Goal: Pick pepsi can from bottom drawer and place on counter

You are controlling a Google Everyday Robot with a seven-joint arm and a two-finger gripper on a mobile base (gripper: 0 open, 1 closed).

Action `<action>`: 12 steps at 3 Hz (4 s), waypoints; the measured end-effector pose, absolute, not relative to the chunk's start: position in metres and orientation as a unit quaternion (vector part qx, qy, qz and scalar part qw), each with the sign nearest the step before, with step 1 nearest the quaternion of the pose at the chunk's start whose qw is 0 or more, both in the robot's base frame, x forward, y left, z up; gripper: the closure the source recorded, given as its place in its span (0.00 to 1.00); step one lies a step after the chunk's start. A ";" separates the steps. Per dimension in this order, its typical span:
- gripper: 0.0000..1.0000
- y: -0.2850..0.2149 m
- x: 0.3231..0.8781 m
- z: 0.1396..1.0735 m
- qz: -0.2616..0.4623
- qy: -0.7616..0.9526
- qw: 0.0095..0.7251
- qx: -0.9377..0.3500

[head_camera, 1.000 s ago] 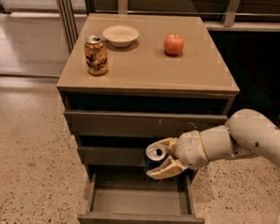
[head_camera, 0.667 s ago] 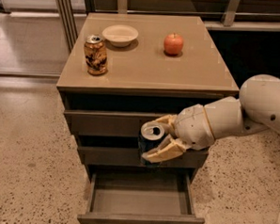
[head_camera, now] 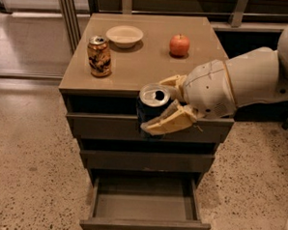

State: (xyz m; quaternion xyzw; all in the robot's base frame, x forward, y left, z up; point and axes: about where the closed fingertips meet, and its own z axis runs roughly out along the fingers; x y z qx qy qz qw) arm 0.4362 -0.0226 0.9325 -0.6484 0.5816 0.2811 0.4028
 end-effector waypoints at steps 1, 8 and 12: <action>1.00 -0.022 0.436 0.932 0.281 0.582 0.402 -0.649; 1.00 -0.205 0.658 0.926 0.139 0.704 0.520 -0.463; 1.00 -0.199 0.711 0.895 0.215 0.736 0.489 -0.415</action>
Offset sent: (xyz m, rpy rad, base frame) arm 0.0408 -0.0361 0.0010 -0.0598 -0.0515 -0.2215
